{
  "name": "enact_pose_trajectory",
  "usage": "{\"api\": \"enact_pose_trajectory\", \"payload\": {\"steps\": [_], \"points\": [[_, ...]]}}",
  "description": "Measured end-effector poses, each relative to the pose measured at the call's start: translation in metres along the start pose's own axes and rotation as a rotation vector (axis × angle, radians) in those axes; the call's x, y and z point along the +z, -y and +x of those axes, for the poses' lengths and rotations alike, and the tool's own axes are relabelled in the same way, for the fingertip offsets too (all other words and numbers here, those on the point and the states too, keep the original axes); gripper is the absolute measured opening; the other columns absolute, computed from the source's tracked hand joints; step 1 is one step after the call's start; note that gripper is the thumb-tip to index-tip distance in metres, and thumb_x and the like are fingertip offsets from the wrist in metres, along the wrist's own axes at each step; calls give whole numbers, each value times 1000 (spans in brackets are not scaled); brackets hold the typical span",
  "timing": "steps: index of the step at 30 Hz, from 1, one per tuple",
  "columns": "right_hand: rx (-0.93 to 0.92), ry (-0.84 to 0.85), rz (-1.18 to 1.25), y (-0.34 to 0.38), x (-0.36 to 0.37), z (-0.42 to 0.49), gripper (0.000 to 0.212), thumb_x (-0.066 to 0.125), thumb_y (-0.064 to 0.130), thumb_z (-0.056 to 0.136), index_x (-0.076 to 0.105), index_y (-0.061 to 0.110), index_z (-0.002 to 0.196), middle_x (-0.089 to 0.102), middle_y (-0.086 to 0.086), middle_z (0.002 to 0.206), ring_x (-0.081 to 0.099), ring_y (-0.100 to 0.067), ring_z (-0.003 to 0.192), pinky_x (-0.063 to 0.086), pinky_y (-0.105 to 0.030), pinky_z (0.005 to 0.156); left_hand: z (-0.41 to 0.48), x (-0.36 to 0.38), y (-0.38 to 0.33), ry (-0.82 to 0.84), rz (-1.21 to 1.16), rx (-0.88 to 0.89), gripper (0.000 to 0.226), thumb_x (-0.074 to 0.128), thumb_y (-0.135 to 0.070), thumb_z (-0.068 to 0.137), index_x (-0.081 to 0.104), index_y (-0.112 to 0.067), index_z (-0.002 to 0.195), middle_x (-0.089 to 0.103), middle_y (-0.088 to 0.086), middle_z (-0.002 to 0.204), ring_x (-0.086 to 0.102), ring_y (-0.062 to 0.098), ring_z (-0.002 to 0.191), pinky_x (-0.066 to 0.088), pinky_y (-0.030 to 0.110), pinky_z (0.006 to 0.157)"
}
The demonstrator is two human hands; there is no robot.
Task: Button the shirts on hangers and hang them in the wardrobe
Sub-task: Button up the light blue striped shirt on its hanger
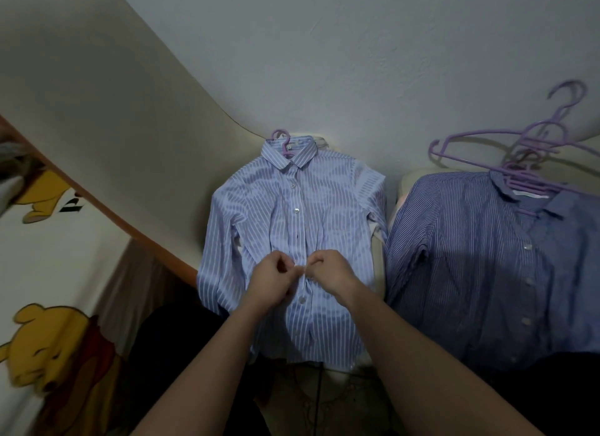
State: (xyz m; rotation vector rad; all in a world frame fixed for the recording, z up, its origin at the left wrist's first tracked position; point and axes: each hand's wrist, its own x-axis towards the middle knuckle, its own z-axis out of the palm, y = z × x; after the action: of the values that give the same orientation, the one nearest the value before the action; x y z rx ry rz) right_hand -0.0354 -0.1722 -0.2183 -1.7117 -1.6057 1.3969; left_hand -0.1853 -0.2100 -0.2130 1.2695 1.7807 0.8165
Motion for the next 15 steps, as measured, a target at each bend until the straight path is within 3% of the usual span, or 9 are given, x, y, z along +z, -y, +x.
{"api": "enact_pose_trajectory", "payload": {"steps": [3, 7, 11, 15], "points": [[-92, 49, -49, 0, -7, -11, 32, 56, 10, 83, 69, 30, 61, 66, 3, 67, 59, -23, 63, 50, -39, 62, -9, -2, 2, 23, 196, 144, 39, 83, -33, 79, 54, -13, 94, 54, 5, 92, 53, 15, 72, 42, 27, 63], [-170, 158, -186, 1, -16, -27, 29, 59, 12, 90, 73, 31, 72, 66, 13, 84, 64, -10, 86, 53, -34, 87, -29, 5, 11, 90, 409, 186, 41, 83, -36, 73, 48, -20, 86, 46, -1, 93, 51, 19, 81, 46, 38, 73], [-243, 150, -308, -4, -14, -42, 16, 62, 16, 90, 75, 23, 83, 62, 14, 78, 57, -3, 70, 51, -30, 77, -38, 12, 13, 44, 408, 183, 34, 78, -26, 77, 44, -21, 80, 46, -1, 90, 49, 21, 87, 42, 35, 74], [-324, 70, -475, -11, -3, -47, 6, 68, 20, 87, 71, 24, 91, 47, 7, 89, 55, -15, 79, 52, -39, 82, -41, 12, 16, -28, 310, 153, 29, 74, -21, 80, 45, -22, 76, 52, 2, 87, 52, 20, 82, 36, 32, 68]]}}
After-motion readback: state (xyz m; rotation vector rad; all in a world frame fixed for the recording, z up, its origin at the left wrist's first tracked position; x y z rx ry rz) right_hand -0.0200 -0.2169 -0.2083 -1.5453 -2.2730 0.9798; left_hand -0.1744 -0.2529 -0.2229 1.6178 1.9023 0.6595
